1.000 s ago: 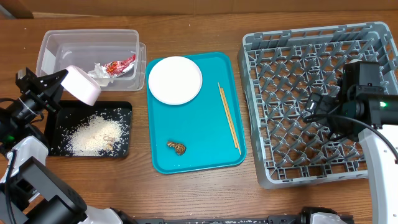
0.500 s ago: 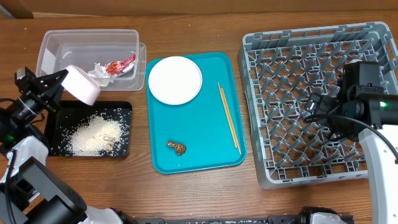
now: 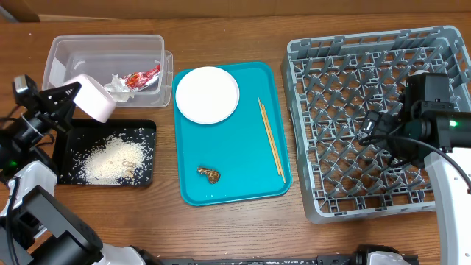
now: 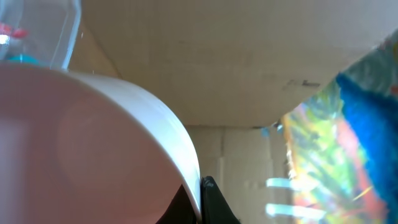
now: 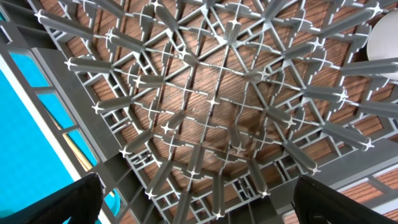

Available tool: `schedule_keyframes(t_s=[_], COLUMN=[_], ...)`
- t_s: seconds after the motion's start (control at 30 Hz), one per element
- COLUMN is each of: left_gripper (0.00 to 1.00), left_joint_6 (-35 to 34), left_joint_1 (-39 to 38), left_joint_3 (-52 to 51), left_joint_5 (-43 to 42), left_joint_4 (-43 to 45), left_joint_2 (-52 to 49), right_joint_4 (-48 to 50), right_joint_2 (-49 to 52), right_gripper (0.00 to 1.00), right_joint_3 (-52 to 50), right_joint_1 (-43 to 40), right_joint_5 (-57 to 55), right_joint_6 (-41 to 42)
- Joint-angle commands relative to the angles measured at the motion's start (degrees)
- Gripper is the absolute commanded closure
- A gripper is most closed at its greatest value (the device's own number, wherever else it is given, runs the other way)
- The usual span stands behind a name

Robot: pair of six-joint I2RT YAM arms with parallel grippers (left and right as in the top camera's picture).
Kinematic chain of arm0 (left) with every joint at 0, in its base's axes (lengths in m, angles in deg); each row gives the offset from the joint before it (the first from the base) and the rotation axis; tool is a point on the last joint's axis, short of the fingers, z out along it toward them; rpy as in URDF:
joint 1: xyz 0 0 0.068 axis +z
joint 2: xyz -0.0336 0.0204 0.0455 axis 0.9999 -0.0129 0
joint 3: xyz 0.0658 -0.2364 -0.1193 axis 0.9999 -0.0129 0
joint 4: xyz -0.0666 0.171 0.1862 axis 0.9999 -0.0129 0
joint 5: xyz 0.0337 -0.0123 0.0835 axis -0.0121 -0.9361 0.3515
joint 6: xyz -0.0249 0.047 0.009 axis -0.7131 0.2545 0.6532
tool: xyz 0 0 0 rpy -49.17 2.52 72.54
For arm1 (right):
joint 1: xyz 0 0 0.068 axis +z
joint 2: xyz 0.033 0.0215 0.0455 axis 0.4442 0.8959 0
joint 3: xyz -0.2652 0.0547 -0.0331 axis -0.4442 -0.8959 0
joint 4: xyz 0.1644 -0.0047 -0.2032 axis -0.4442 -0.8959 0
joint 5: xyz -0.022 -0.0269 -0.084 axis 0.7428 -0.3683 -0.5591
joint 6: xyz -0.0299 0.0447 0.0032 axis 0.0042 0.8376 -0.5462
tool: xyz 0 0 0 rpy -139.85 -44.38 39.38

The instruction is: Sort waste into correct bins and load items into the dishwasher

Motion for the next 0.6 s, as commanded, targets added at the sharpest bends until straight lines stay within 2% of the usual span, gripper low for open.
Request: schedule_keyframes(t_s=[0.0,0.17,0.33,0.57], left_gripper=[0.96,0.96,0.96,0.96], left_joint_6=[4.6,4.0,3.7,6.9], left_joint_1=[-0.1,-0.1,-0.1,-0.1], left_joint_3=[0.2,0.2,0.2,0.2], left_joint_5=[-0.9,0.1,4.5,6.5], left_joint_4=[6.3,18.8,30.2,31.2], left_joint_2=[0.9,0.9,0.9,0.9], right_joint_4=[0.1,0.1,0.1,-0.1], right_joint_2=[-0.3,-0.3,-0.3,-0.3], right_gripper=[0.0,0.0,0.0,0.0], right_joint_3=[0.7,0.7,0.7,0.7], right_joint_1=[0.1,0.1,0.1,0.1], right_joint_5=[-0.5,-0.5,-0.5,-0.5], right_joint_6=[0.1,0.1,0.1,0.1])
